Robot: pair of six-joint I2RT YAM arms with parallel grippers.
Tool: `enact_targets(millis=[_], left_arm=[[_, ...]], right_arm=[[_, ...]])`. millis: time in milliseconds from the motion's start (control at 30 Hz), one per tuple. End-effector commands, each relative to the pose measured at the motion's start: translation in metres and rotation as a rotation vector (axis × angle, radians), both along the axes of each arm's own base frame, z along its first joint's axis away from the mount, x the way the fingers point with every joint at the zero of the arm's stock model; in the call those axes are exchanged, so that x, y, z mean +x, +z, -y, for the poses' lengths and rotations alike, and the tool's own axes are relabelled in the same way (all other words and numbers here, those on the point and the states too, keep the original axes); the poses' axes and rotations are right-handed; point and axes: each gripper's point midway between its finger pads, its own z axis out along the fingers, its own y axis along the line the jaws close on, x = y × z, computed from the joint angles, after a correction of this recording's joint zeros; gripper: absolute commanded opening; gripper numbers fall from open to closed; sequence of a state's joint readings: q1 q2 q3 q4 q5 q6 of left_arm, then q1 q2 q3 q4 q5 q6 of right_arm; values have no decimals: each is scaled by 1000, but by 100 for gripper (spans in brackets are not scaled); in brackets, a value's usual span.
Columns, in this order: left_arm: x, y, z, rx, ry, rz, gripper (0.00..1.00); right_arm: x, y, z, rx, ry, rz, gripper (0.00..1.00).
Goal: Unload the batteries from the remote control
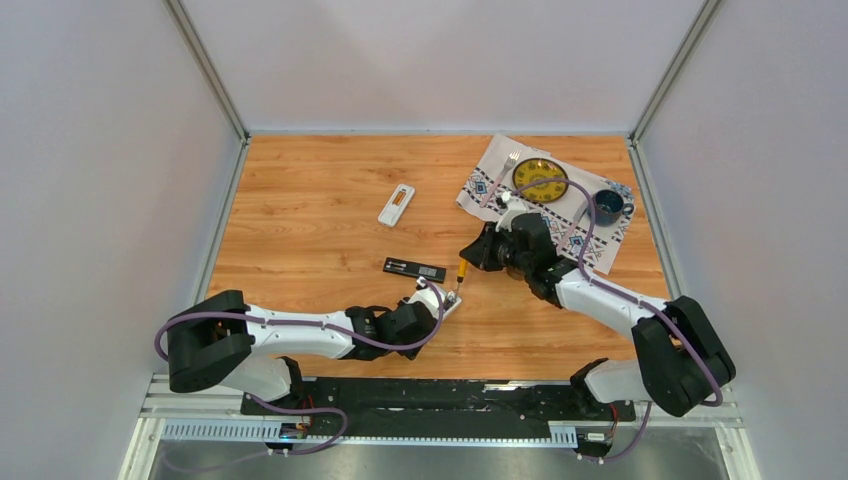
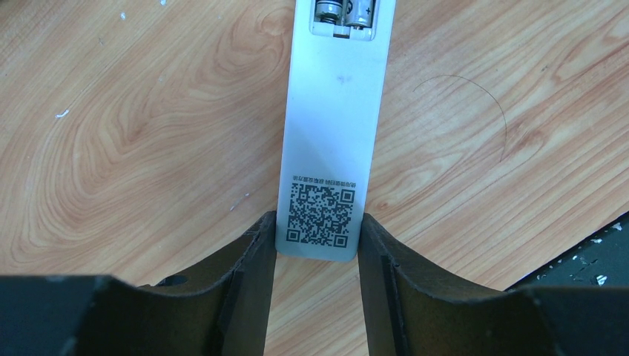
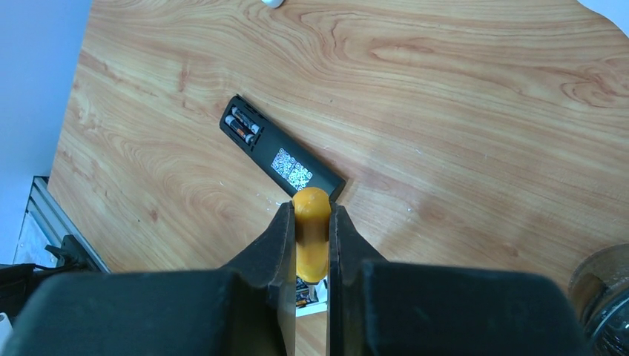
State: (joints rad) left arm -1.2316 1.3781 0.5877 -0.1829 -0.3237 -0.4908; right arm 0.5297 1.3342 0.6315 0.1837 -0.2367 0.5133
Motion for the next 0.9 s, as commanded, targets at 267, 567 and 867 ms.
enact_targets(millis=[267,567,867], left_arm=[[-7,-10,-8,26,8,-23,49],[-7,-12,-7,24,12,-25,33],[-8,-13,-7,25,3,-31,0]], right_arm=[[9,-6,-1,-62,5,-5,0],[-8,-6,-17,24,94,-49,0],[-27,2,-39,179,204,-108,0]])
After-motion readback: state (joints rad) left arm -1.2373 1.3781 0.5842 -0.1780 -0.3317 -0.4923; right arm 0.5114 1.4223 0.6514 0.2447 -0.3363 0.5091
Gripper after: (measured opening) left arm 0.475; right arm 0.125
